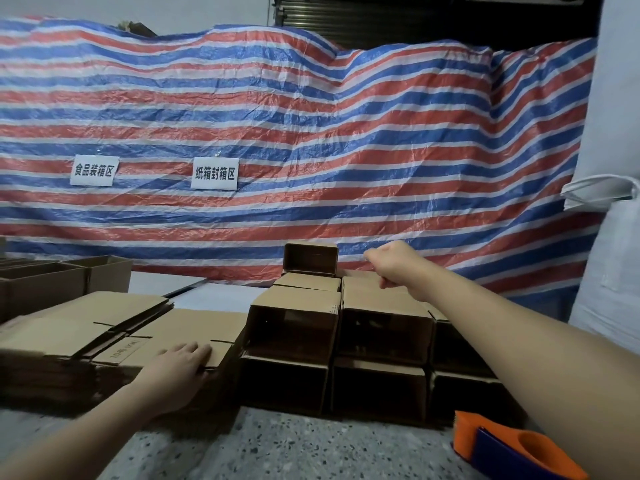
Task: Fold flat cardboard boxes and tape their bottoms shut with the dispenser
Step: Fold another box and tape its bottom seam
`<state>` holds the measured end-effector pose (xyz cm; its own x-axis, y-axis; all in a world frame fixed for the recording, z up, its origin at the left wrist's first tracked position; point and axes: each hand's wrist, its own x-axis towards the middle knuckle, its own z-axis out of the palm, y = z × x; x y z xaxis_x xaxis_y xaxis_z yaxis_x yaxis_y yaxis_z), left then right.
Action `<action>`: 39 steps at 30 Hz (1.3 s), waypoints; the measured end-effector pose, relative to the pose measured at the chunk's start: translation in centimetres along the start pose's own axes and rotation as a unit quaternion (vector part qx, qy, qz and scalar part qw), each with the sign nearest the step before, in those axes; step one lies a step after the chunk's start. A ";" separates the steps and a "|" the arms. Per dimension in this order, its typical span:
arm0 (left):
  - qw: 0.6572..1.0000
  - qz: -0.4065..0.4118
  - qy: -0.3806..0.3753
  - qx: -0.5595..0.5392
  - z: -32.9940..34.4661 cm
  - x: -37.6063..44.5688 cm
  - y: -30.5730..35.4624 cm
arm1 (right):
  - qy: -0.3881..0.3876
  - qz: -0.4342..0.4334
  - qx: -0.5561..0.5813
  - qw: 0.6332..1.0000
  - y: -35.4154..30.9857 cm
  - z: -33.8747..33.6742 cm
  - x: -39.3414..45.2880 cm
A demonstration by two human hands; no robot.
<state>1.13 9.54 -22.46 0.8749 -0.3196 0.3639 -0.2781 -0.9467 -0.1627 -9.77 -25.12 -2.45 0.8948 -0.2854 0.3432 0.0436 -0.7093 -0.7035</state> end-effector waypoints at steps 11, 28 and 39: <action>0.968 -0.015 0.228 -0.104 -5.1 -0.7 0.8 | -0.005 -0.006 0.021 1.000 0.3 0.2 -0.5; 0.766 0.062 0.418 -0.484 -25.9 -3.1 9.7 | 0.082 -0.085 0.223 0.968 -5.5 -6.4 -0.4; 0.648 0.025 0.218 -0.730 -26.9 -2.8 13.4 | 0.173 -0.024 0.325 0.930 0.3 -8.3 -4.7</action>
<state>-15.65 -3.34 -0.98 0.7439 -0.0310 0.6675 -0.6585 0.1358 0.7402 -17.68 -29.34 0.84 0.6931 -0.5343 0.4838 0.4387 -0.2198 -0.8713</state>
